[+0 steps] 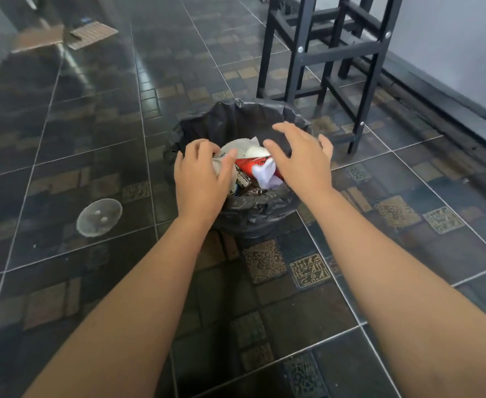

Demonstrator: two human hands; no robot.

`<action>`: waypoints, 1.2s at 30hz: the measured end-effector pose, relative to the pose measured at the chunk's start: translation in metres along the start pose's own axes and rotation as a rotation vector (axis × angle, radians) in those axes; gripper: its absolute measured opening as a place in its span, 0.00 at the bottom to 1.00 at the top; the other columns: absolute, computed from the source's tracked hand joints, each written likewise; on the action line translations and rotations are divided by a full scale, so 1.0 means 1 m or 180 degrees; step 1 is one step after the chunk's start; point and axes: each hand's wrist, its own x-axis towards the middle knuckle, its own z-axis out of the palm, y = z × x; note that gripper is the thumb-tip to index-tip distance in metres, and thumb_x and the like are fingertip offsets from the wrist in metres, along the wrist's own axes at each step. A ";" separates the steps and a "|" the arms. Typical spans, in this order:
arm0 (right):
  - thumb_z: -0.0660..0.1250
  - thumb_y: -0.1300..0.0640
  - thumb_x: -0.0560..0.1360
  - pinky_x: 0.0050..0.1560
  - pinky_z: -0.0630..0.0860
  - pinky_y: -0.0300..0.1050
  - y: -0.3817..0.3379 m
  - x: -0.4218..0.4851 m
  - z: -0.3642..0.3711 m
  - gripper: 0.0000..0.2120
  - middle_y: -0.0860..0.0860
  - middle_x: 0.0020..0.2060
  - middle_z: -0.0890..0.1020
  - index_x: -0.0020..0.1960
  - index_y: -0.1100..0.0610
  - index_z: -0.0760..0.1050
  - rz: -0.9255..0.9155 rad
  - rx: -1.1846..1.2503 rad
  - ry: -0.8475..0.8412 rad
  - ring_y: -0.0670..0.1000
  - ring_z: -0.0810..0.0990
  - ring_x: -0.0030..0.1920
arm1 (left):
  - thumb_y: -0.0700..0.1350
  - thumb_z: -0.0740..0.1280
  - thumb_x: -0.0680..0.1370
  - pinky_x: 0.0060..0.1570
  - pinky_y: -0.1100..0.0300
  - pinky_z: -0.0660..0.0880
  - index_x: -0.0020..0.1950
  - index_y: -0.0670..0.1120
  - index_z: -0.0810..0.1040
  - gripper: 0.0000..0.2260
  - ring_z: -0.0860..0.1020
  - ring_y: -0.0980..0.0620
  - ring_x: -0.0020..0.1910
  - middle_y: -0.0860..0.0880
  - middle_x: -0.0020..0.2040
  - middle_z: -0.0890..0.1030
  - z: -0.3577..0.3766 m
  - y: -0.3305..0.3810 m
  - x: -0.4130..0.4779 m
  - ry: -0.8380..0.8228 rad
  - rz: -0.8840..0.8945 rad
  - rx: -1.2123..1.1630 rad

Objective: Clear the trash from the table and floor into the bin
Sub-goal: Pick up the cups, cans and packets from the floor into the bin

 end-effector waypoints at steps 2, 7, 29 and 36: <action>0.59 0.43 0.79 0.72 0.56 0.57 0.005 0.004 -0.002 0.17 0.46 0.65 0.77 0.65 0.47 0.73 0.0043 0.0039 0.0341 0.49 0.73 0.68 | 0.56 0.56 0.82 0.70 0.41 0.65 0.56 0.44 0.80 0.20 0.75 0.47 0.62 0.46 0.61 0.79 -0.002 -0.005 0.003 0.0231 -0.0100 -0.0091; 0.62 0.45 0.79 0.72 0.59 0.58 0.020 0.012 -0.002 0.21 0.53 0.75 0.65 0.70 0.46 0.69 0.0546 0.0115 0.0158 0.55 0.63 0.74 | 0.54 0.54 0.84 0.76 0.47 0.55 0.66 0.49 0.79 0.19 0.61 0.46 0.77 0.44 0.77 0.65 -0.007 -0.028 0.016 0.0077 -0.0802 -0.0263; 0.66 0.60 0.78 0.66 0.61 0.36 0.056 -0.017 -0.040 0.28 0.45 0.74 0.65 0.75 0.46 0.65 0.1512 0.2217 -0.0072 0.45 0.63 0.73 | 0.36 0.59 0.82 0.74 0.52 0.64 0.75 0.55 0.70 0.23 0.66 0.51 0.74 0.50 0.76 0.65 0.017 0.011 0.006 -0.0354 -0.1950 -0.2558; 0.66 0.60 0.78 0.70 0.62 0.39 0.119 -0.056 -0.115 0.26 0.45 0.73 0.66 0.73 0.47 0.67 0.1902 0.2132 0.0462 0.45 0.64 0.73 | 0.37 0.59 0.84 0.72 0.59 0.60 0.77 0.54 0.68 0.23 0.63 0.52 0.75 0.49 0.79 0.60 0.059 0.093 -0.029 -0.0950 -0.1684 -0.2705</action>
